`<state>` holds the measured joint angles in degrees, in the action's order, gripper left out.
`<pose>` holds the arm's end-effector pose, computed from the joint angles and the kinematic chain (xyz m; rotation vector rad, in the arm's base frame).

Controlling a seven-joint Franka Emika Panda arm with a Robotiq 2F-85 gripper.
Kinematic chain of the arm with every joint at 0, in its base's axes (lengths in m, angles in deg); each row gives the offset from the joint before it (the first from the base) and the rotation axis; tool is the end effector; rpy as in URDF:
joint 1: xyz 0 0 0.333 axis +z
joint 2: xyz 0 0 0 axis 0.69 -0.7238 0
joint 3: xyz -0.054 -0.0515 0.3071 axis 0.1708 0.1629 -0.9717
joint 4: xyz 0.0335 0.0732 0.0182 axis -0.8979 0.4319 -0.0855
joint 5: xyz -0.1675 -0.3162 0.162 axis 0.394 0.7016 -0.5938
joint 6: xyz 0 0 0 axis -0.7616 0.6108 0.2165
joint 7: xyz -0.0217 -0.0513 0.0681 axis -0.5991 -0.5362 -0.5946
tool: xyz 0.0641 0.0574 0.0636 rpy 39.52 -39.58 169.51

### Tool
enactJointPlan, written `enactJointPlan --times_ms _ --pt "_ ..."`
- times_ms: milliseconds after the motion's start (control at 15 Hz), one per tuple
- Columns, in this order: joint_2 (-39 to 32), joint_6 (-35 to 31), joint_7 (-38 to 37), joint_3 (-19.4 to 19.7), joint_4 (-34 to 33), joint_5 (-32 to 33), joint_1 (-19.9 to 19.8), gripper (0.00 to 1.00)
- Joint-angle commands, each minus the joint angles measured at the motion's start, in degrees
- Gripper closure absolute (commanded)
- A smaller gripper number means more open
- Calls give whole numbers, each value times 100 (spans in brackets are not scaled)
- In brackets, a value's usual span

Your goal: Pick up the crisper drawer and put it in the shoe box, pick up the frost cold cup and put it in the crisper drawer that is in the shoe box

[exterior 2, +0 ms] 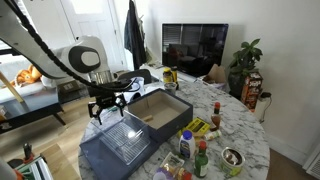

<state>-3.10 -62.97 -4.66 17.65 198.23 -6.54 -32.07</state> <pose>0.3595 0.0942 0.2622 2.3747 1.8445 -0.3045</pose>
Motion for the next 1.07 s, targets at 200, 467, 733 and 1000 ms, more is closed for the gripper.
enactJointPlan --times_ms 200,467,733,1000 --pt "-335 -639 -149 -183 -146 778 -197 0" --pt "-661 -743 -290 -190 -427 928 -267 0" --pt "-1094 -998 -436 -196 -694 967 -305 0" --pt "-1520 -1186 -480 -174 -911 948 -346 20"
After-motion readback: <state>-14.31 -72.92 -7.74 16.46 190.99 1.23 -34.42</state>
